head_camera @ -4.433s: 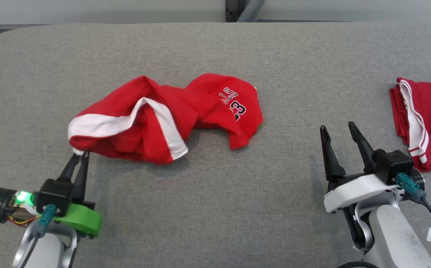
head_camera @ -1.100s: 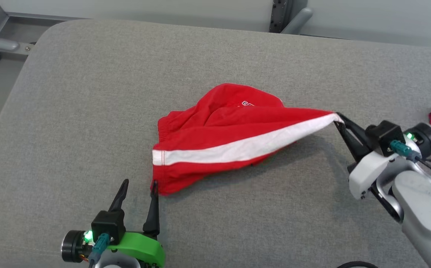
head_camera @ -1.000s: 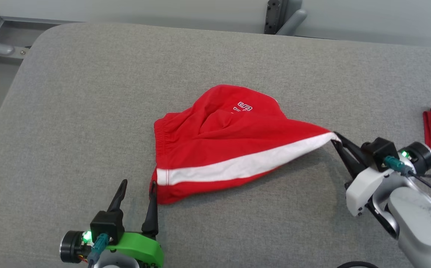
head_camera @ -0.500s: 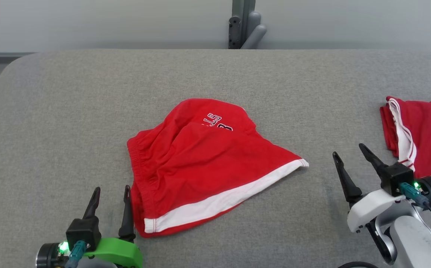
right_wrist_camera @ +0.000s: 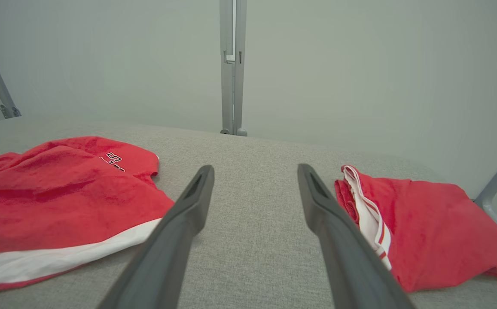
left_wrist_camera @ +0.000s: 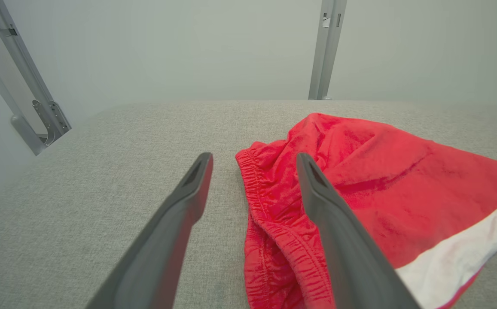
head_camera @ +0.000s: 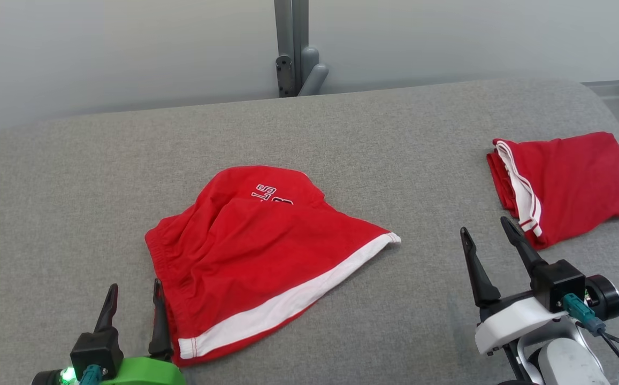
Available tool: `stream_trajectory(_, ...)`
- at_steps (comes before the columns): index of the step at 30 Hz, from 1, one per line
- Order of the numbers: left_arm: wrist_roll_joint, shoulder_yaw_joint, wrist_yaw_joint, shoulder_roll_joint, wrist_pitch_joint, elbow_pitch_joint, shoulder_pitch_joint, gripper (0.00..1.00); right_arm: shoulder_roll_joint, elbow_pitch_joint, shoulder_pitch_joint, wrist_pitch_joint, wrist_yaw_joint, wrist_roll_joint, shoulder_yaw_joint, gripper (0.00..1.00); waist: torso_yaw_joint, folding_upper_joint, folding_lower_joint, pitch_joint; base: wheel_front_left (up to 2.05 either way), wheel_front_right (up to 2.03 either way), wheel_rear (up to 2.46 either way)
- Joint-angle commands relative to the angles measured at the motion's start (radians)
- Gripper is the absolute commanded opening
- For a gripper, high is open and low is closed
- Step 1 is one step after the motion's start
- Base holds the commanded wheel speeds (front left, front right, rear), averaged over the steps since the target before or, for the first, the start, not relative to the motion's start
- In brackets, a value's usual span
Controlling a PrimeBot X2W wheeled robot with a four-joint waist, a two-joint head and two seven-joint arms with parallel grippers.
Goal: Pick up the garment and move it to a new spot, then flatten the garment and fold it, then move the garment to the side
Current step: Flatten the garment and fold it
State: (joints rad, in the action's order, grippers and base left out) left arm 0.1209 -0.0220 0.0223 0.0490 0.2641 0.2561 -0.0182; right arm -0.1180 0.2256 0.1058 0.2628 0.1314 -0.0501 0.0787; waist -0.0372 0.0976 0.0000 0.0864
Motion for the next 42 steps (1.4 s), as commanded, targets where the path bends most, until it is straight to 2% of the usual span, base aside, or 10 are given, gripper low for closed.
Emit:
stream_trajectory(1, -0.006, 0.005, 0.005, 0.003, -0.001, -0.007, -0.022, 1.0, 0.004, -0.006, -0.018, 0.002, -0.002, 0.005, 0.002, 1.0, -0.01, -0.0001, 0.0, -0.013, 0.0, 0.0, 0.0)
stream_trajectory(15, -0.013, -0.035, -0.007, 0.003, -0.001, 0.002, -0.068, 1.0, 0.043, 0.009, -0.063, 0.002, -0.002, -0.002, -0.002, 1.0, 0.001, -0.0001, 0.0, -0.026, 0.0, 0.0, 0.0)
stream_trajectory(21, 0.009, -0.073, -0.012, 0.003, -0.001, 0.017, -0.066, 1.0, 0.058, 0.017, -0.07, 0.002, -0.002, -0.044, -0.013, 1.0, 0.004, -0.0001, 0.0, -0.025, 0.0, 0.0, 0.0)
stream_trajectory(33, 0.012, -0.093, -0.011, 0.003, -0.001, 0.026, -0.058, 1.0, 0.063, 0.031, -0.063, 0.002, -0.002, -0.07, -0.006, 1.0, 0.004, -0.0001, 0.0, -0.025, 0.0, 0.0, 0.0)
stream_trajectory(42, 0.07, -0.114, -0.028, 0.003, -0.001, 0.082, -0.052, 1.0, 0.063, 0.041, -0.053, 0.002, -0.002, -0.066, 0.004, 1.0, 0.005, -0.0001, 0.0, 0.006, 0.0, 0.0, 0.0)
